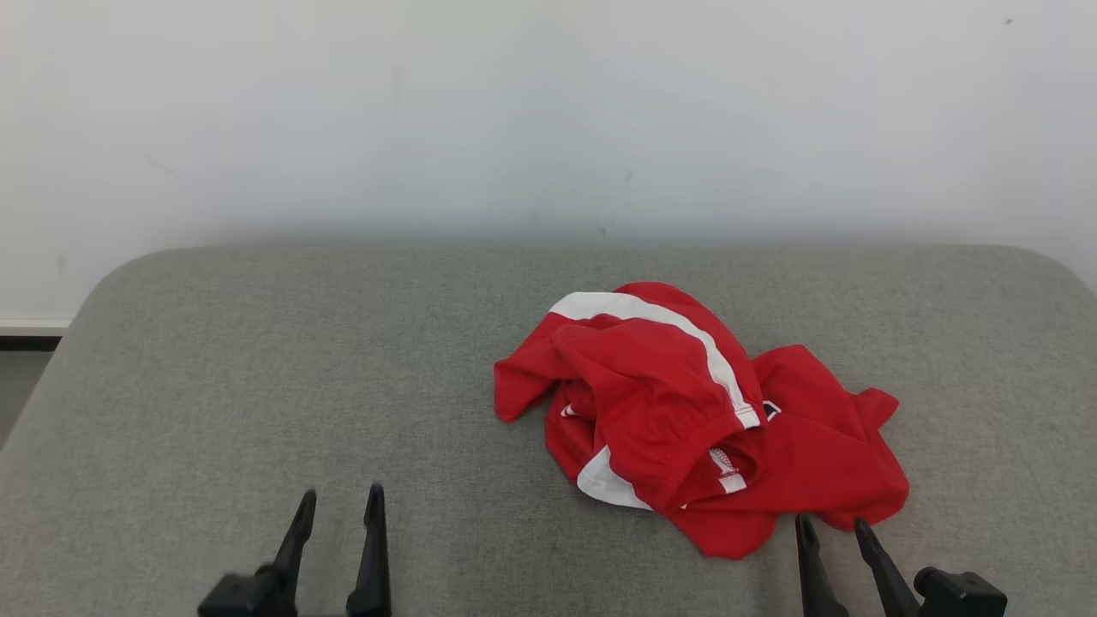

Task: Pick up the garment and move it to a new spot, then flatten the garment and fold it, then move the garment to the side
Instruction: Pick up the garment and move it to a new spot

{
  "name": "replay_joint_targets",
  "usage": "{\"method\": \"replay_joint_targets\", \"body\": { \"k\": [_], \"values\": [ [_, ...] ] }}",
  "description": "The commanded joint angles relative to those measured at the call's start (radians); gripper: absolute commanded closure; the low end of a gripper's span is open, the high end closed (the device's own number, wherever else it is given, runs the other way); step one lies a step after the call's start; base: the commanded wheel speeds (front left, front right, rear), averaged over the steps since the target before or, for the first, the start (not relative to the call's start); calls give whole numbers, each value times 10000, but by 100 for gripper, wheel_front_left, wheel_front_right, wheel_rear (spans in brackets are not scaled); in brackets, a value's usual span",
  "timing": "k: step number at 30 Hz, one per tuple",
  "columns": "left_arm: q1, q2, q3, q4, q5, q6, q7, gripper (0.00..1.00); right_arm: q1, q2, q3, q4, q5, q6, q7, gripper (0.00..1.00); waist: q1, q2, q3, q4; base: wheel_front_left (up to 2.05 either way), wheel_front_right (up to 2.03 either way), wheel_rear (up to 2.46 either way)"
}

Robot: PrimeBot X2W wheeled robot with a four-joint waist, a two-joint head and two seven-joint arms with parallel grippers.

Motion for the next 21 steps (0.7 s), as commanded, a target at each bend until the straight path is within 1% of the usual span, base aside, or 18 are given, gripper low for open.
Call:
{"method": "replay_joint_targets", "body": {
  "k": [1,5,9,16,17,21],
  "values": [
    [590,-71,336,-326,519,-73,-32,0,185,16,1,-114,4,-21,-10,0,1,0,-108,178,0,0,0],
    [1546,-192,974,-662,1330,-311,-32,0,424,15,89,-301,50,-21,-149,0,1,0,-132,223,0,0,0],
    [2137,-299,1435,-644,1912,-591,-33,0,596,15,50,-350,11,-21,-187,0,1,0,-121,175,0,0,0],
    [2589,-584,2064,-500,2463,-1028,-36,0,722,15,18,-319,-24,-21,-136,0,1,0,-81,10,0,0,0],
    [2589,-584,2064,-500,2463,-1028,-36,0,722,15,18,-319,-24,-21,-136,0,1,0,-81,10,0,0,0],
    [2523,-769,2228,-449,2624,-1253,-36,0,623,15,58,-361,17,-21,-132,0,1,0,-47,-85,0,0,0]
  ]
}}
